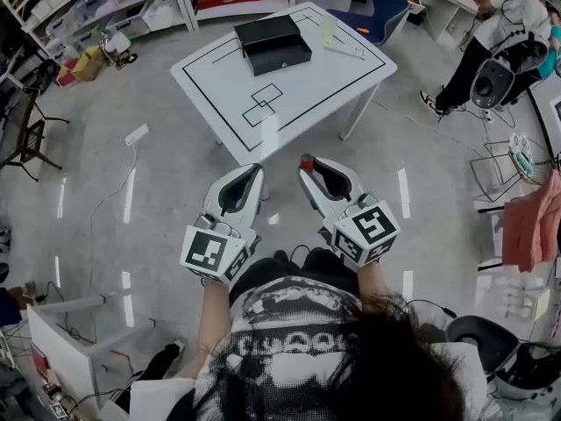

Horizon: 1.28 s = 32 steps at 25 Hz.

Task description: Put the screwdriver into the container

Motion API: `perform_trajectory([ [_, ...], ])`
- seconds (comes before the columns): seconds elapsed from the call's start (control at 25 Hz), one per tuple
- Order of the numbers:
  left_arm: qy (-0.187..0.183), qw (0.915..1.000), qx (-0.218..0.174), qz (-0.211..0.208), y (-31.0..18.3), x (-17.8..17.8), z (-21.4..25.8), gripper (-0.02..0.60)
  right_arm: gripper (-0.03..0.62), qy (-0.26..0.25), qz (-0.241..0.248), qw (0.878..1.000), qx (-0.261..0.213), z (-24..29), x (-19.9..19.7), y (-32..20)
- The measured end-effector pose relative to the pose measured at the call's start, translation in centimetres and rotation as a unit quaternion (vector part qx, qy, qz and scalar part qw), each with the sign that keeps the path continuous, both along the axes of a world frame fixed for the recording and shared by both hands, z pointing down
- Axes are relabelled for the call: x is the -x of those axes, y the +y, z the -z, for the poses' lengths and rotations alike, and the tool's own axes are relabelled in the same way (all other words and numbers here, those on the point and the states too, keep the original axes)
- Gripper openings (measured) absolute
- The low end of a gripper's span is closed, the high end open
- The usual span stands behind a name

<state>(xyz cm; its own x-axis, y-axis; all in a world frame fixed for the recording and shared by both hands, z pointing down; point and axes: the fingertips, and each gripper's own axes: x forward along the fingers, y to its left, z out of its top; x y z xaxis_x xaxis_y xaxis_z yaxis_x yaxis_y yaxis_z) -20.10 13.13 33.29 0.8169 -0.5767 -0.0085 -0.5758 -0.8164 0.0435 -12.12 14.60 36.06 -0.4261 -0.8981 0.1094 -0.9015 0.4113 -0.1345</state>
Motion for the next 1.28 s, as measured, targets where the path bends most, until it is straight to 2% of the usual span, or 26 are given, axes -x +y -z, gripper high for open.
perform_trajectory([
  [0.28,0.012,0.9996,0.024,0.007,-1.5,0.9,-0.9,0.0,0.098,0.002,-0.003,1.0,0.017,-0.9,0.3,-0.6],
  [0.56,0.012,0.9993,0.034,0.009,-4.2,-1.6,-1.5,0.0,0.098,-0.003,-0.003,1.0,0.02,-1.2,-2.3,-3.2],
  [0.8,0.01,0.9988,0.042,0.024,-8.6,-6.4,-2.7,0.0,0.098,-0.005,0.015,1.0,0.025,-2.4,-7.1,-8.0],
  [1.28,0.008,0.9972,0.042,0.062,-17.3,-18.5,-2.1,0.0,0.098,0.001,0.077,0.997,0.029,-2.2,-17.5,-17.0],
])
